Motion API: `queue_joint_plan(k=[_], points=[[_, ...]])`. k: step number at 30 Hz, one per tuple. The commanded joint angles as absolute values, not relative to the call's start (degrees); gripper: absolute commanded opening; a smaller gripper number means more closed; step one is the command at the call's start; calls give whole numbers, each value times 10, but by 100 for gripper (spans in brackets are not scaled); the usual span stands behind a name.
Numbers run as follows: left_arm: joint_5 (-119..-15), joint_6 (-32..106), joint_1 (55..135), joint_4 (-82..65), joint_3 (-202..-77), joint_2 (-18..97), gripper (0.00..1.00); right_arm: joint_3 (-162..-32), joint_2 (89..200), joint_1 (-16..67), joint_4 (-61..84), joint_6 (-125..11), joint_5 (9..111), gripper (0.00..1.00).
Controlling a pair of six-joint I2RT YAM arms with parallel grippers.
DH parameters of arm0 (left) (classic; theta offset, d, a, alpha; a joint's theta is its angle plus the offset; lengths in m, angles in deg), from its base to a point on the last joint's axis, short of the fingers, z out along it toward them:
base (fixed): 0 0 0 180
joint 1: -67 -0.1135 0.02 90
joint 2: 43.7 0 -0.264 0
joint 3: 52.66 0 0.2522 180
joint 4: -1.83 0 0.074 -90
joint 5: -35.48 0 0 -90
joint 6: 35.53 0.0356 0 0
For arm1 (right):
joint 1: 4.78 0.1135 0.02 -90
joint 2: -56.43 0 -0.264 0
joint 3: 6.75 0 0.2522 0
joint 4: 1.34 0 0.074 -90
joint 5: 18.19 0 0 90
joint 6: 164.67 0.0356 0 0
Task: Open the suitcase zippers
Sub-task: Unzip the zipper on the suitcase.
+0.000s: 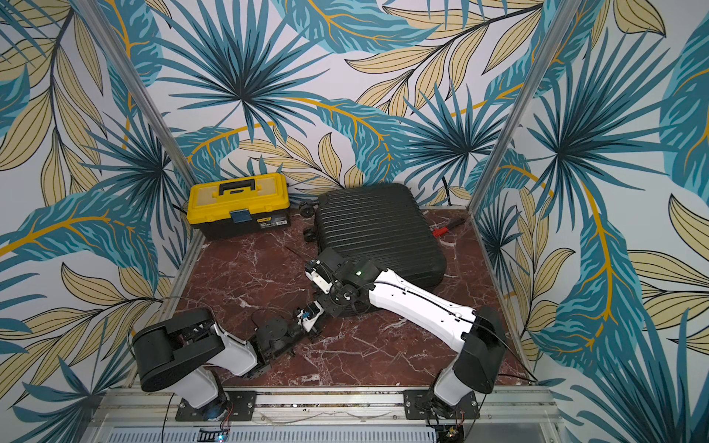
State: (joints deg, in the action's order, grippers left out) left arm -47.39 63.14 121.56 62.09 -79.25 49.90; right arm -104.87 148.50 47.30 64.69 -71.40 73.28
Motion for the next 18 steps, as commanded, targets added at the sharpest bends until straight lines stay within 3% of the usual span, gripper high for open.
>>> queue_joint_plan(k=[1,5,8,13,18], points=[[-494,642,1228,633,-791,489,0,-1095,1525,469,573,-700,742,38],[-487,642,1230,633,-790,489,0,-1166,1585,469,568,-692,704,39],[-468,641,1230,633,-787,488,0,-1204,1603,469,579,-678,663,54],[-454,627,1220,633,-789,493,0,-1149,1496,446,589,-643,609,73],[-466,622,1207,633,-794,501,0,-1069,1356,343,608,-604,539,78]])
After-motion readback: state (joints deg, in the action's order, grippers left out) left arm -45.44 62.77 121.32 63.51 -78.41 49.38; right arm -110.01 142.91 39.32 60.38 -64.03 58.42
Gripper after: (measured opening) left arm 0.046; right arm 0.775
